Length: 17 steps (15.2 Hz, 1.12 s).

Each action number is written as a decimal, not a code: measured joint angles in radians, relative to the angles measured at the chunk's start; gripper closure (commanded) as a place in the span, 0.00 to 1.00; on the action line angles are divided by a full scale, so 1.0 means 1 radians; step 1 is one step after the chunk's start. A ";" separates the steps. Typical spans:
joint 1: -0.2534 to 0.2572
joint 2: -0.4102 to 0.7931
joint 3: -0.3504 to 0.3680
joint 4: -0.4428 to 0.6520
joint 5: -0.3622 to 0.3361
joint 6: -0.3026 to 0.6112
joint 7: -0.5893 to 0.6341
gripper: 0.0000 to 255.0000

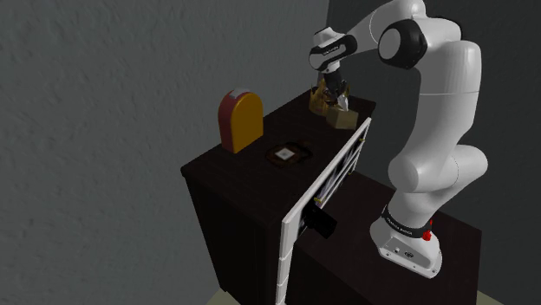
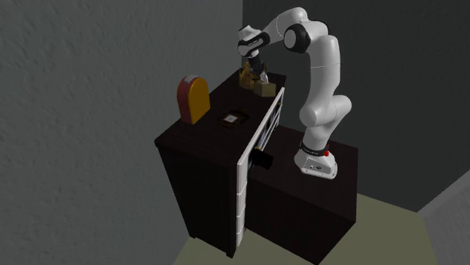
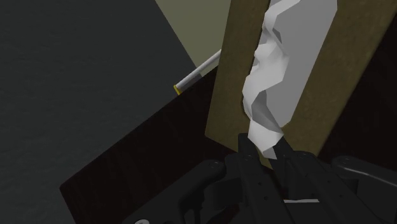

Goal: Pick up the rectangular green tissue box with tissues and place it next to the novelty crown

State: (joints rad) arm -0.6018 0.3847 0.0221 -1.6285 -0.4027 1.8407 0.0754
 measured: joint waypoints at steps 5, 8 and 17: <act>-0.001 0.010 -0.001 -0.023 -0.005 0.035 0.012 1.00; -0.001 0.010 0.000 -0.024 -0.005 0.037 0.012 1.00; 0.001 0.011 0.001 -0.016 -0.003 0.025 0.013 0.00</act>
State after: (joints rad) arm -0.6008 0.3956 0.0227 -1.6448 -0.4060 1.8656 0.0881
